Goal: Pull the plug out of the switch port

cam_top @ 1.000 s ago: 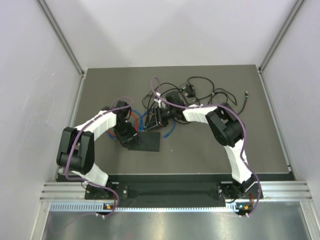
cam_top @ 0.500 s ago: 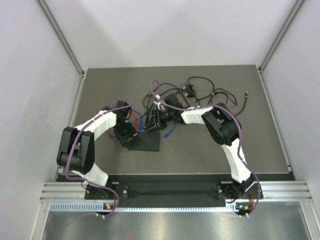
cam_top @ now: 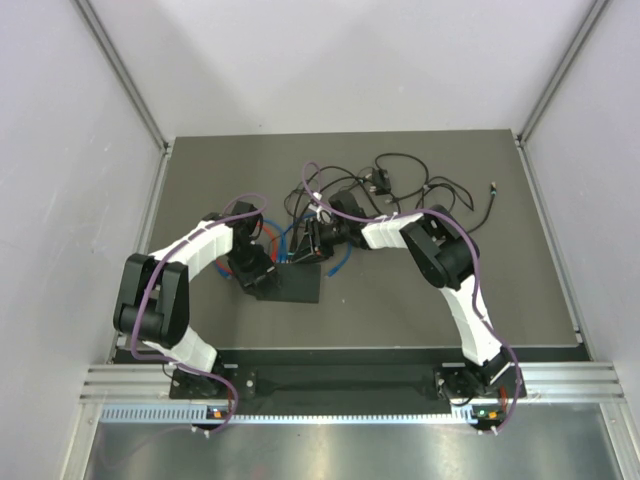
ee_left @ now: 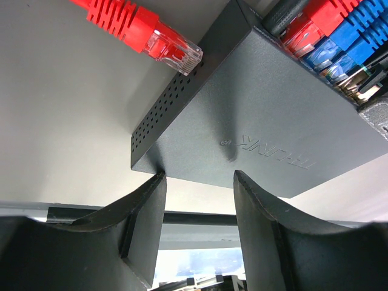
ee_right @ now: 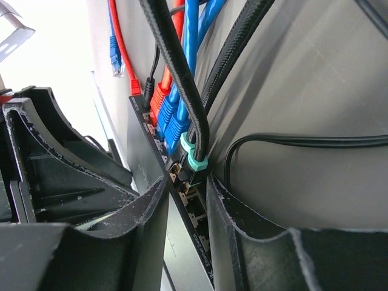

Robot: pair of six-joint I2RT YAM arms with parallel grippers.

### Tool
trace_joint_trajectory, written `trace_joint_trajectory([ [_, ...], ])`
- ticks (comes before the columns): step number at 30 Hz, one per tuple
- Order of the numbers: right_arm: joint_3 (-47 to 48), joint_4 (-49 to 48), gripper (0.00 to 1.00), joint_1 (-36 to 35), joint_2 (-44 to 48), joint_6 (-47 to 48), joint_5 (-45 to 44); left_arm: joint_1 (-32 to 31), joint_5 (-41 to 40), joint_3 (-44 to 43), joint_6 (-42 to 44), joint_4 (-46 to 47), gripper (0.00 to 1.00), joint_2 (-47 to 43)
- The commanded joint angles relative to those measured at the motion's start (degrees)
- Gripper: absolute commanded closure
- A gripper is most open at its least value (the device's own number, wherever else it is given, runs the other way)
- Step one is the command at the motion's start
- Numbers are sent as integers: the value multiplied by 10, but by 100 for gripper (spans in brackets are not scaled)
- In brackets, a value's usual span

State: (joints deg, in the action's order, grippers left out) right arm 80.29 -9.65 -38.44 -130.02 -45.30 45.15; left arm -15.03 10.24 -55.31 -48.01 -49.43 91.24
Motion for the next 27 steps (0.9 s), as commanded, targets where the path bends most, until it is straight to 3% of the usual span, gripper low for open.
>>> trace_joint_trajectory([
  [1,-13,-34,69,9,-18,-12,-6,-1,-63,39,18,20,46,33],
  [13,-41,-133,74,14,-35,-101,12,-1,-63,41,17,20,46,31],
  [21,-53,-134,75,17,-35,-83,12,-1,-61,42,16,21,46,32],
  [27,-44,-110,86,15,-33,-45,-3,-1,-62,43,17,21,46,31],
])
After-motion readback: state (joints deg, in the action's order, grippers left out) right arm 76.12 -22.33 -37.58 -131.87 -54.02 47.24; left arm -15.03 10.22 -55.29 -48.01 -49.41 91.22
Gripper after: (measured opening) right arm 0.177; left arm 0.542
